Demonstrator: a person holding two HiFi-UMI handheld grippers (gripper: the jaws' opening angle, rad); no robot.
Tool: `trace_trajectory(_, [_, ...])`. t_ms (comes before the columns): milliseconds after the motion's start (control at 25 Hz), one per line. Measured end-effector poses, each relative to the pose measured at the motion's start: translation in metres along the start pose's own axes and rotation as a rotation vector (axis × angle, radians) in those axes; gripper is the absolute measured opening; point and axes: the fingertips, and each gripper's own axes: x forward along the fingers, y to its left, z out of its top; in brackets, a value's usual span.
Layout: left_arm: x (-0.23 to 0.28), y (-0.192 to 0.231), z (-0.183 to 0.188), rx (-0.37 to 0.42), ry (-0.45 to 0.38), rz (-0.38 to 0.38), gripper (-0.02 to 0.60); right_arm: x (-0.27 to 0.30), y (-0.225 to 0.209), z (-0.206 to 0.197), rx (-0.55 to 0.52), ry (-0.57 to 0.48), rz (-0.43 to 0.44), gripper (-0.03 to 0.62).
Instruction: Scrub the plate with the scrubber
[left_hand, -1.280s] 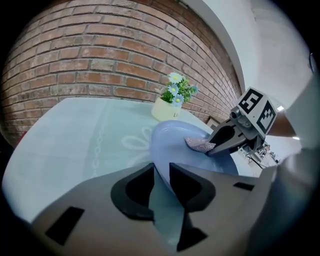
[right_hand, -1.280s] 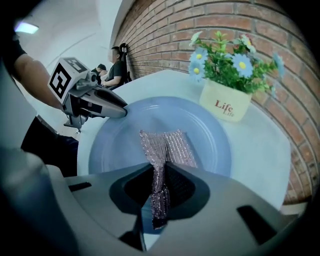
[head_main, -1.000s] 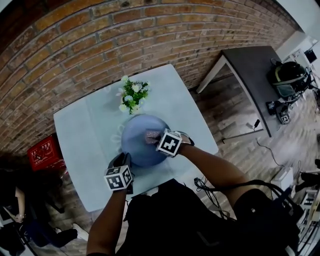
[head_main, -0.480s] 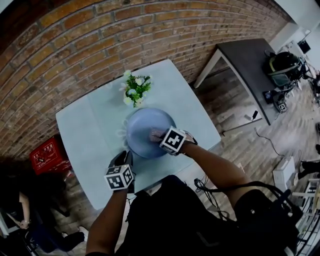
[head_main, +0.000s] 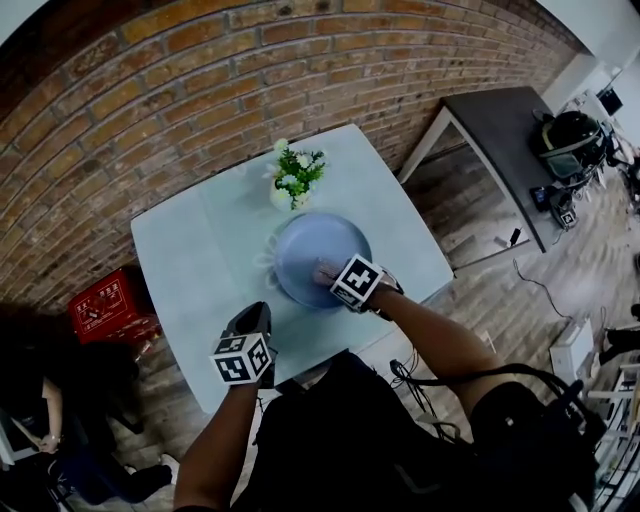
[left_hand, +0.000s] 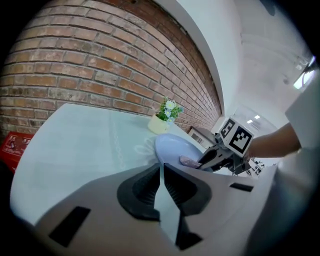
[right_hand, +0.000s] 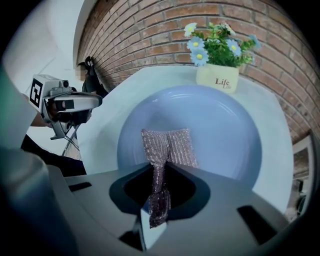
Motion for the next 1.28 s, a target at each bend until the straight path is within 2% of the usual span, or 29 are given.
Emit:
trace_trajectory(240, [-0.021,0.022,0.001,-0.053,-0.018,-0.001,0.029,0.007,0.02,0.007,0.038,-0.004,0.028,0.069])
trace_trajectory(400, [-0.036,0.026,0.0,-0.01,-0.021,-0.021,0.021,0.014,0.035,0.016,0.061,-0.019,0.046,0.069])
trace_trajectory(760, [-0.069,0.028,0.014,-0.002,-0.082,-0.064,0.012,0.021,0.043,0.04,0.169,-0.074,0.038,0.071])
trace_trajectory(960, [-0.082,0.029,0.024,-0.007,-0.11,-0.082,0.012,0.002,0.047,0.063,0.319,-0.224,0.127,0.069])
trace_trajectory(1160, [-0.079,0.021,0.036,-0.028,-0.151,-0.118,0.012,-0.034,0.059,0.085,0.305,-0.388,0.124,0.069])
trace_trajectory(1280, [-0.076,0.009,0.047,-0.041,-0.168,-0.172,0.012,-0.064,0.071,0.094,0.344,-0.513,0.155,0.069])
